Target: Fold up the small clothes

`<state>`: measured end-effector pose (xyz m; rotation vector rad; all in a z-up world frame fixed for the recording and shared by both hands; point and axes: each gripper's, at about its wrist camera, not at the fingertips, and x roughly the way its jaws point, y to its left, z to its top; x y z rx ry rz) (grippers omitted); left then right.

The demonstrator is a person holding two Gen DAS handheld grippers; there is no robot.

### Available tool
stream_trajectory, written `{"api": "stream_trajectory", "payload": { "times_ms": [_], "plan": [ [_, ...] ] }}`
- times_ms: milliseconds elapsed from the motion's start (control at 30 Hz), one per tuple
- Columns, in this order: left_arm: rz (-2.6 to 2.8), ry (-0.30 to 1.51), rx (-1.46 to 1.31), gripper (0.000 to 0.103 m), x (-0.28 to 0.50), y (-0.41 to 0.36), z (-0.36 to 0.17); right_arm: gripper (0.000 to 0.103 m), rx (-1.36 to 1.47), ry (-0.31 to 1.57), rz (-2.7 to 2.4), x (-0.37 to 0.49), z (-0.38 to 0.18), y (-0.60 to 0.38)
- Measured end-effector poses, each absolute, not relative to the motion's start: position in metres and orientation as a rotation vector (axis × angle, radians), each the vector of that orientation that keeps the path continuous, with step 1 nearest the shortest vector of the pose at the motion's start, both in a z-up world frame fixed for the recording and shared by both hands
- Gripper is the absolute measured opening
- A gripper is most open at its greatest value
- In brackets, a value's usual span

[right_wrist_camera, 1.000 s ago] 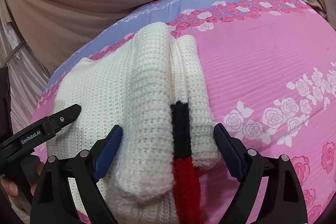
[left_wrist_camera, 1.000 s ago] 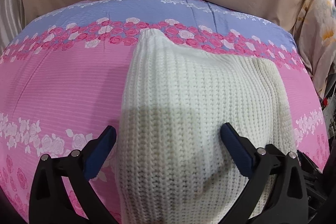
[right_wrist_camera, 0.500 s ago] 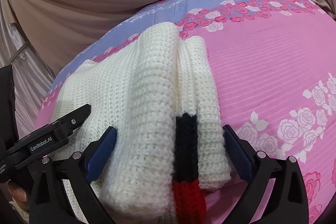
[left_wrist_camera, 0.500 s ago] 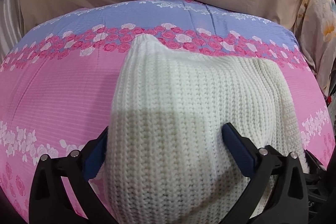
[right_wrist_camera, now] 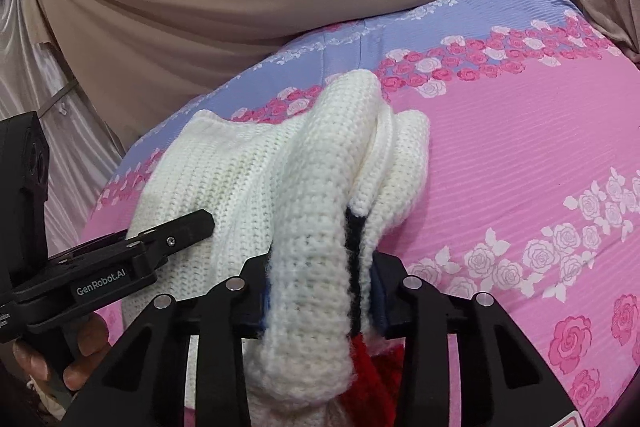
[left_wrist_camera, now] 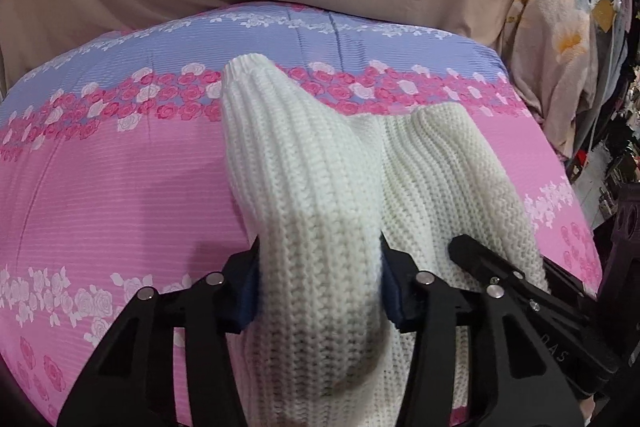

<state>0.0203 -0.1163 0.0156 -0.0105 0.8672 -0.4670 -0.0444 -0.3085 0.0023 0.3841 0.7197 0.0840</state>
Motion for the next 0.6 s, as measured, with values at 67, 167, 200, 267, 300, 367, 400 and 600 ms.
{"api": "stream_trajectory", "payload": {
  "times_ms": [67,167,200,267,300,367,400,600],
  "plan": [
    [-0.508,0.847,-0.01,0.043,0.011,-0.116,0.026,0.034,0.362,0.692,0.078,-0.054,0.015,-0.301],
    [-0.548,0.802,-0.001,0.041,-0.005,-0.116,0.043,0.033,0.334,0.644,0.061,-0.069,0.032,-0.29],
    [-0.554,0.787,0.0,0.041,-0.009,-0.115,0.047,0.033,0.33,0.627,0.057,-0.074,0.039,-0.287],
    [-0.57,0.754,-0.003,0.041,-0.017,-0.11,0.058,0.033,0.323,0.593,0.046,-0.084,0.048,-0.284],
    [-0.578,0.736,-0.004,0.04,-0.021,-0.107,0.064,0.033,0.322,0.573,0.041,-0.09,0.054,-0.283],
    [-0.592,0.7,-0.007,0.04,-0.028,-0.101,0.076,0.032,0.327,0.527,0.035,-0.102,0.065,-0.281],
    [-0.598,0.682,-0.007,0.04,-0.03,-0.098,0.082,0.032,0.327,0.506,0.034,-0.107,0.07,-0.279],
    [-0.604,0.534,-0.008,0.04,-0.045,-0.069,0.126,0.032,0.307,0.347,0.061,-0.127,0.108,-0.262]
  ]
}}
